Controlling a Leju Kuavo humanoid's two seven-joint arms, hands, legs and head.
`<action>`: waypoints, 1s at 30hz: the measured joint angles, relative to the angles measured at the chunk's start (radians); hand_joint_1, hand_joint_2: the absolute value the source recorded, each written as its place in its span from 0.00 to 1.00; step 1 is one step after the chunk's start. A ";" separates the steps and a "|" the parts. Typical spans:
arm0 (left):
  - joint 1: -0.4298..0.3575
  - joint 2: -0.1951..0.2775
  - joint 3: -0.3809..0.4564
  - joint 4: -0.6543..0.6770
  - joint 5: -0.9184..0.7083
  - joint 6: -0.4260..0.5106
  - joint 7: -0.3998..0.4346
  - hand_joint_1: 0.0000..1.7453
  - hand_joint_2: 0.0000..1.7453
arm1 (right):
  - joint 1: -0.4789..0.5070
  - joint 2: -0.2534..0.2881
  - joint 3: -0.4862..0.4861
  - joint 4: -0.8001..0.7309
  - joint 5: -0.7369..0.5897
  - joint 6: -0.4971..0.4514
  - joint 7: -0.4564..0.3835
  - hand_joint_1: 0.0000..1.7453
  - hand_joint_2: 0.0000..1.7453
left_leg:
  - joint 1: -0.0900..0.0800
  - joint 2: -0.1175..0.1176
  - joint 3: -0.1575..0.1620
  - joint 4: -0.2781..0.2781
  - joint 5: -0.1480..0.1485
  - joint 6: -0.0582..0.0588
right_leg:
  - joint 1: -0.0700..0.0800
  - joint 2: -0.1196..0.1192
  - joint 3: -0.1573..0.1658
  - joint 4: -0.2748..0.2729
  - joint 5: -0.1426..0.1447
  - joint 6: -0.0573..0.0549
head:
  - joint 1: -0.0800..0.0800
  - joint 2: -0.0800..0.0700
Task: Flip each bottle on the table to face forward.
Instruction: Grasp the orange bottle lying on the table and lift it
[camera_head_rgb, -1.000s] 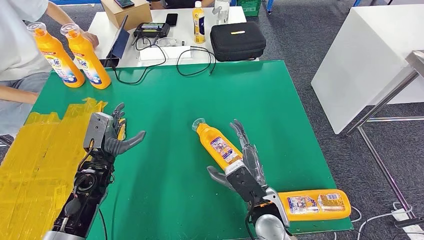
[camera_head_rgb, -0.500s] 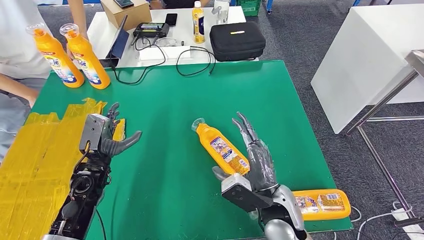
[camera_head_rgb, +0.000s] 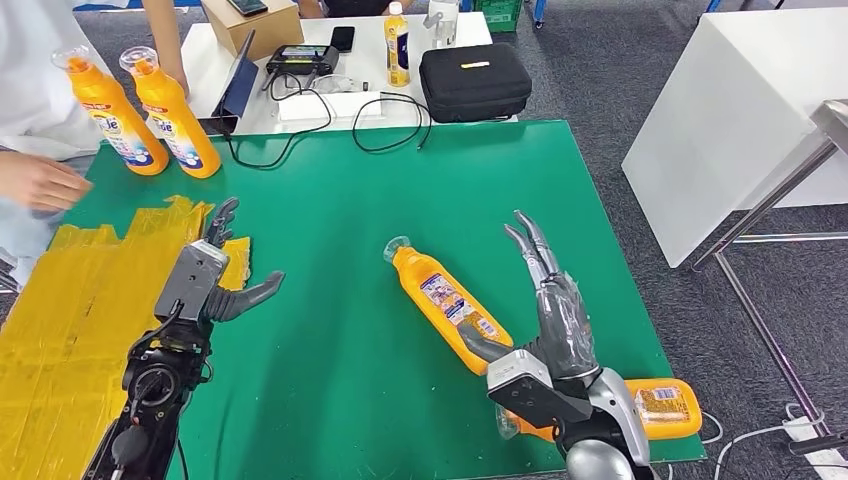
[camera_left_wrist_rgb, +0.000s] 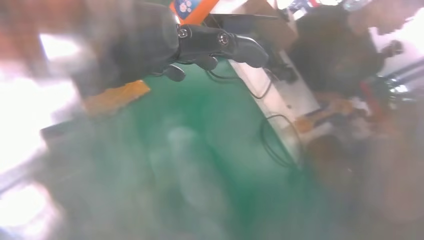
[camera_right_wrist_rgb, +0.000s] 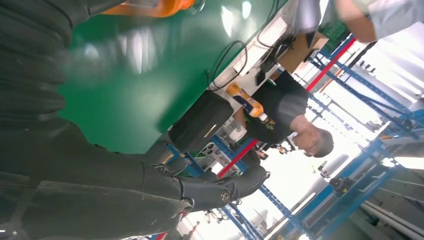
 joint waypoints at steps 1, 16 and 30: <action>0.009 0.001 0.000 -0.016 0.002 -0.003 0.000 0.00 1.00 | 0.005 0.000 -0.006 -0.002 -0.001 0.004 -0.002 0.00 1.00 | 0.000 0.000 0.000 0.000 0.000 0.000 | 0.000 0.000 0.000 0.000 0.000 0.000 | 0.000 0.000; 0.050 0.004 0.000 -0.072 0.034 -0.019 0.005 0.00 1.00 | 0.011 0.004 -0.025 -0.004 -0.001 0.032 -0.006 0.00 1.00 | 0.000 0.000 0.000 0.000 -0.001 0.001 | 0.000 0.000 0.000 0.000 0.000 0.000 | 0.000 0.000; 0.050 0.004 0.000 -0.072 0.036 -0.022 0.005 0.00 1.00 | 0.007 0.007 -0.026 -0.004 -0.007 0.033 -0.006 0.00 1.00 | 0.000 0.000 0.000 0.000 -0.001 0.001 | 0.000 0.000 0.000 0.000 0.000 0.000 | 0.000 0.000</action>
